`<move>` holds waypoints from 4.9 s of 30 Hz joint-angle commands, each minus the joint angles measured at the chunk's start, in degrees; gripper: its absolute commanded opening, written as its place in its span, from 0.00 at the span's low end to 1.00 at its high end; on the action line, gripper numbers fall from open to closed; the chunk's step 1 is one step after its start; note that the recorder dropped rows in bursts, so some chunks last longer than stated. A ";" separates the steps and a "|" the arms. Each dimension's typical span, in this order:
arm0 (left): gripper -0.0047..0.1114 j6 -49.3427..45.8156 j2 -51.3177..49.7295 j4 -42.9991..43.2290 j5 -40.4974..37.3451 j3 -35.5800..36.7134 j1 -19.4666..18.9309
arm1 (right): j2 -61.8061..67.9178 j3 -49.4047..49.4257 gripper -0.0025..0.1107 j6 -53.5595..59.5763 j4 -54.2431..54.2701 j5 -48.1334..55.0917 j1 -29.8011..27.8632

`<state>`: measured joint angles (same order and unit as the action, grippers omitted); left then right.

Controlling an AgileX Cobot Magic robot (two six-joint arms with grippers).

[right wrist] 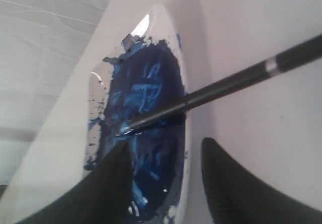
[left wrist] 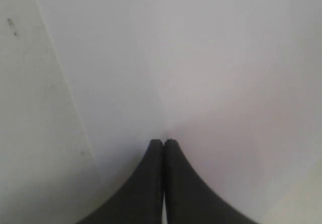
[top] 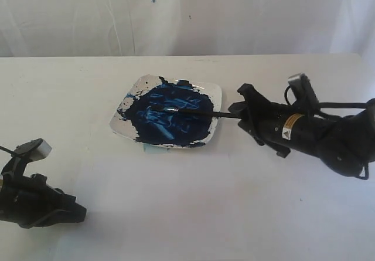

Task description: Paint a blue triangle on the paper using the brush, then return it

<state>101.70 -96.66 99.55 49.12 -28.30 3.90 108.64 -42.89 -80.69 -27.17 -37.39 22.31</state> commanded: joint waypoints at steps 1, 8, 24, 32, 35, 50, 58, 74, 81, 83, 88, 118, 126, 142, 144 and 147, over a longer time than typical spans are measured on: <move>0.04 -0.14 0.65 0.40 -0.82 0.31 0.24 | -7.33 0.11 0.39 7.49 1.75 14.11 -0.12; 0.04 -0.03 0.65 0.40 -0.82 0.31 0.24 | -7.87 0.11 0.55 4.98 6.41 18.55 -0.12; 0.04 -0.03 0.65 0.40 -0.82 0.31 0.24 | 1.50 0.11 0.63 -2.64 12.61 5.88 -0.12; 0.04 -0.15 0.65 0.40 -0.82 0.31 0.24 | 2.39 -2.50 0.62 -2.64 18.88 6.29 -0.12; 0.04 -0.15 0.65 0.40 -0.82 0.31 0.24 | 2.63 -3.80 0.62 -2.64 19.92 6.69 -0.12; 0.04 -0.15 0.65 0.40 -0.82 0.31 0.24 | 6.22 -7.30 0.55 -6.98 19.84 7.37 -0.12; 0.04 -0.15 0.65 0.40 -0.82 0.31 0.24 | 7.42 -7.30 0.47 -6.98 19.84 7.86 -0.12; 0.04 -0.15 0.65 0.40 -0.82 0.31 0.24 | 9.95 -7.30 0.34 -7.14 22.32 4.49 -0.12; 0.04 -0.15 0.65 0.40 -0.82 0.31 0.24 | 10.76 -7.30 0.32 -7.14 20.92 2.20 -0.12; 0.04 -0.15 0.65 0.40 -0.82 0.31 0.24 | 10.76 -7.30 0.30 -7.14 20.51 2.20 -0.02; 0.04 -0.15 0.65 0.40 -0.82 0.31 0.24 | 10.76 -7.30 0.24 -7.14 19.78 2.57 -0.02; 0.04 -0.15 0.65 0.40 -0.82 0.31 0.24 | 6.06 -9.07 0.58 -10.89 11.69 2.38 -0.12; 0.04 -0.15 0.65 0.40 -0.82 0.31 0.24 | 4.18 -9.07 0.79 -12.16 12.13 7.61 -0.25; 0.04 -0.15 0.65 0.40 -0.82 0.31 0.24 | 6.14 -15.33 0.69 -2.57 12.35 21.14 -1.25; 0.04 -0.15 0.65 0.40 -0.82 0.31 0.24 | 6.53 -15.33 0.69 -2.57 12.35 21.14 -1.25; 0.04 -0.15 0.65 0.40 -0.82 0.31 0.24 | 8.14 -15.96 0.69 -2.67 12.35 21.30 -1.14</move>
<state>101.70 -96.66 99.55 49.12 -28.30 3.90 115.50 -58.31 -84.09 -14.91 -16.46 21.23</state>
